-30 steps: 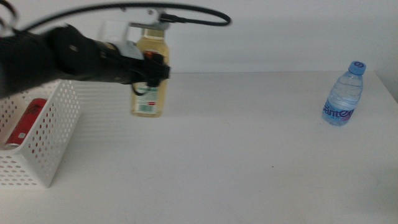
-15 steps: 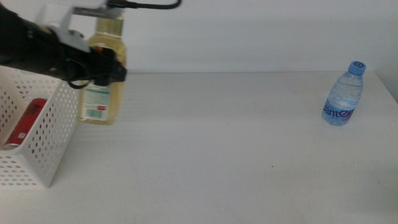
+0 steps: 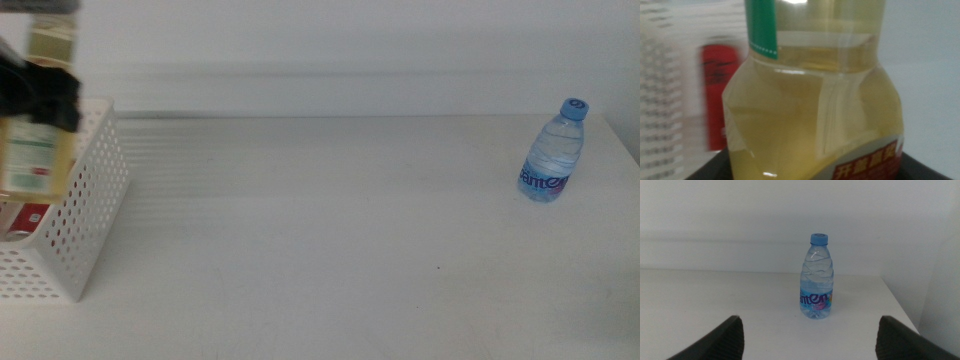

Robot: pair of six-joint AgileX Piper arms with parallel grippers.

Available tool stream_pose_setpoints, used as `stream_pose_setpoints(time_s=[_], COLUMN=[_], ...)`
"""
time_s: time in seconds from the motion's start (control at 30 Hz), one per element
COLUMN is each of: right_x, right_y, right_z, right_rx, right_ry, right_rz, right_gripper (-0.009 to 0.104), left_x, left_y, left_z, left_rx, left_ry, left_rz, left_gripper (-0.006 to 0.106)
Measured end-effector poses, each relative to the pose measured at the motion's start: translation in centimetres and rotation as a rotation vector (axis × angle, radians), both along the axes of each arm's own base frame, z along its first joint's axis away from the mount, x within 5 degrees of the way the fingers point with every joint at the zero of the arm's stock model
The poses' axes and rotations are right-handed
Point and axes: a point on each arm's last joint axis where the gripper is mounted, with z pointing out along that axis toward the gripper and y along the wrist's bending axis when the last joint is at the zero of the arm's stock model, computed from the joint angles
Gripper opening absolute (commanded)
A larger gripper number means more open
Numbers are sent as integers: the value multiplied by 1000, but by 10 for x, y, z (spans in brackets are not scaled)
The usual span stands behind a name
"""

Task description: Use arms to grab the bottles and put them into the dustbin to the left of the table.

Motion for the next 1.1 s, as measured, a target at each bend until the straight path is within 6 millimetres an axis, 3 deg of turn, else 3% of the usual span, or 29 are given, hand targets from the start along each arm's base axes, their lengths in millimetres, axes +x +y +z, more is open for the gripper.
stream_pose_setpoints(time_s=[0.2, 0.4, 0.67, 0.9, 1.0, 1.1], right_x=[0, 0, 0, 0, 0, 0], right_y=[0, 0, 0, 0, 0, 0], right_z=[0, 0, 0, 0, 0, 0], right_rx=[0, 0, 0, 0, 0, 0], right_ry=[0, 0, 0, 0, 0, 0], right_rz=[0, 0, 0, 0, 0, 0], right_gripper=[72, 72, 72, 72, 72, 72], left_x=[22, 54, 77, 90, 96, 99], left_y=[31, 61, 96, 105, 107, 109], left_z=[6, -8, -48, -87, -101, -111], left_rx=[42, -16, -37, -64, -71, -78], left_ry=[89, 190, 294, 377, 390, 413], left_rz=[69, 77, 111, 92, 95, 95], left_gripper=[-5, -5, -5, -5, 1, 14])
